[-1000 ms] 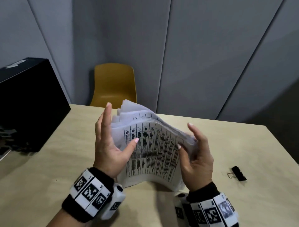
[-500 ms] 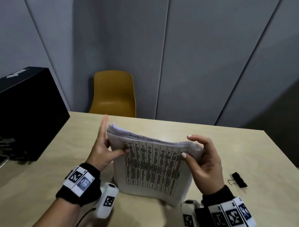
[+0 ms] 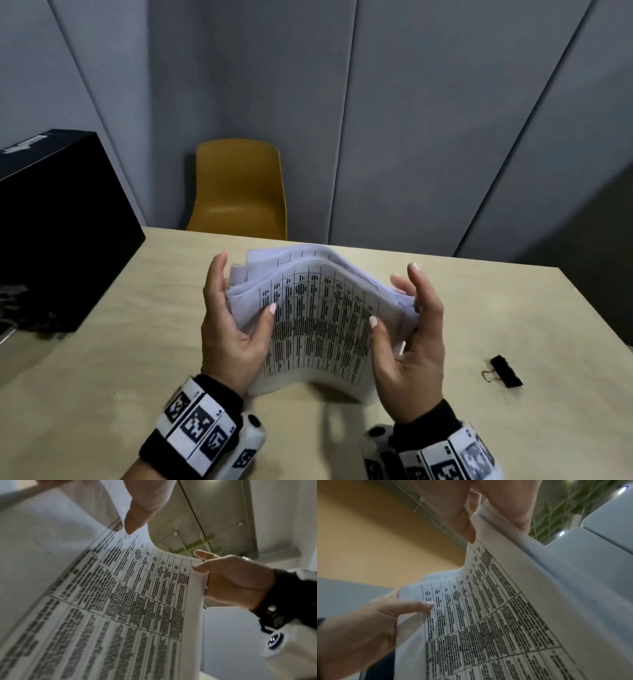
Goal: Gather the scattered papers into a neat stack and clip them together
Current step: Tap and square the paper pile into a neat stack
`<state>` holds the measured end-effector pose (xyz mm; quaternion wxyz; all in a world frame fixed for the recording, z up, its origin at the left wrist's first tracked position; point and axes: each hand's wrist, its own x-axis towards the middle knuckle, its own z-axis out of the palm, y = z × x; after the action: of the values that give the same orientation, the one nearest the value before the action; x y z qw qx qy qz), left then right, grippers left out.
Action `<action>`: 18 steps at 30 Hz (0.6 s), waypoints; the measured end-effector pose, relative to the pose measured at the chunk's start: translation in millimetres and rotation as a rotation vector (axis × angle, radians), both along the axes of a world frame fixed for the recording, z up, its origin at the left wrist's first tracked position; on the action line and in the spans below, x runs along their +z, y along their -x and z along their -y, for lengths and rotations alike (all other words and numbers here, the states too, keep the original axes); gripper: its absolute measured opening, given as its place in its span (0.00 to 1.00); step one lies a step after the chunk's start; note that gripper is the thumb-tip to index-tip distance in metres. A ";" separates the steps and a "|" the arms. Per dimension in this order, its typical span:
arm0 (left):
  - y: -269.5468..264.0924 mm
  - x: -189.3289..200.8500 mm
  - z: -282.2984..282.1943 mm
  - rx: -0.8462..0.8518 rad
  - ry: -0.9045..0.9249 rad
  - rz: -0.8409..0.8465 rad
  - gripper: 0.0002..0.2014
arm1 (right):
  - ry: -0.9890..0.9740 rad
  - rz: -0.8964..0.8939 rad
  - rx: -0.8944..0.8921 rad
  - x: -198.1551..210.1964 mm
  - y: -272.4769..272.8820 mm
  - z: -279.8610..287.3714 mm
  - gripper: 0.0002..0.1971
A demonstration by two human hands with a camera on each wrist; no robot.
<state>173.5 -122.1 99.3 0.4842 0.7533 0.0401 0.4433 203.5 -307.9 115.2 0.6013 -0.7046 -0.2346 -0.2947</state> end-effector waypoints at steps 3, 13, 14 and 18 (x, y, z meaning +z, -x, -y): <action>-0.6 3.9 -6.1 0.101 -0.253 0.075 0.45 | 0.099 0.050 -0.100 0.6 -2.3 0.6 0.32; 1.7 23.1 -14.7 0.128 -0.364 -0.019 0.25 | 0.172 0.047 -0.194 2.8 -5.4 -3.4 0.28; 2.7 22.5 -14.3 0.114 -0.382 -0.025 0.27 | 0.178 0.078 -0.206 3.0 -5.8 -3.6 0.30; 4.4 20.9 -17.3 0.114 -0.394 -0.071 0.21 | 0.224 0.088 -0.186 0.5 -9.0 -0.5 0.26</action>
<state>169.0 -104.8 120.2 0.3001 0.8451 0.0123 0.4423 212.5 -307.3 115.7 0.4783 -0.7723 -0.2261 -0.3518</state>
